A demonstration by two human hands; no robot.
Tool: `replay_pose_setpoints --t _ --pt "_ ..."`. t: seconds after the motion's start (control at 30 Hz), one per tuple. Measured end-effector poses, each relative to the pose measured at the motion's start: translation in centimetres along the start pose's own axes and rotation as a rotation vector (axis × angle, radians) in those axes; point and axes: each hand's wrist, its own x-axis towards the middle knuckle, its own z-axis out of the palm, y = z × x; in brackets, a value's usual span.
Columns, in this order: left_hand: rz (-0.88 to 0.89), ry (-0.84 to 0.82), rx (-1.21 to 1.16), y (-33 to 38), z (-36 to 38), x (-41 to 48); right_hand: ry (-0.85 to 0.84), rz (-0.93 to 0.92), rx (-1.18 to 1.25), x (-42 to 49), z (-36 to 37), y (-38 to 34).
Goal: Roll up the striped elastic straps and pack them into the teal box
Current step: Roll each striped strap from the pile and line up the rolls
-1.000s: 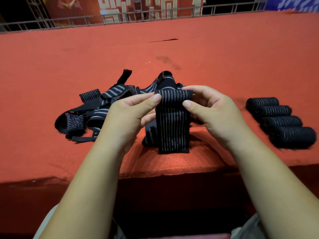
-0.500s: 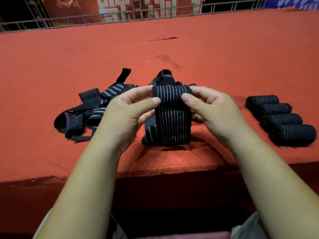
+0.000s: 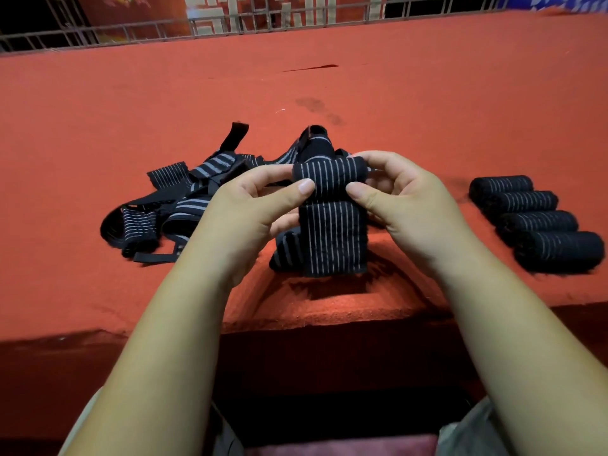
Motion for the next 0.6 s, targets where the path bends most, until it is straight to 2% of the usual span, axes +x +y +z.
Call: replay_pose_setpoints --t 0.27,0.6 --pt "0.046 0.063 -0.02 -0.26 -0.37 0.2 -0.005 0.062 0.036 -0.09 0.3 -0.52" --pt "0.039 0.022 0.021 -0.02 0.13 -0.07 0.054 0.068 -0.024 -0.05 0.34 -0.14"
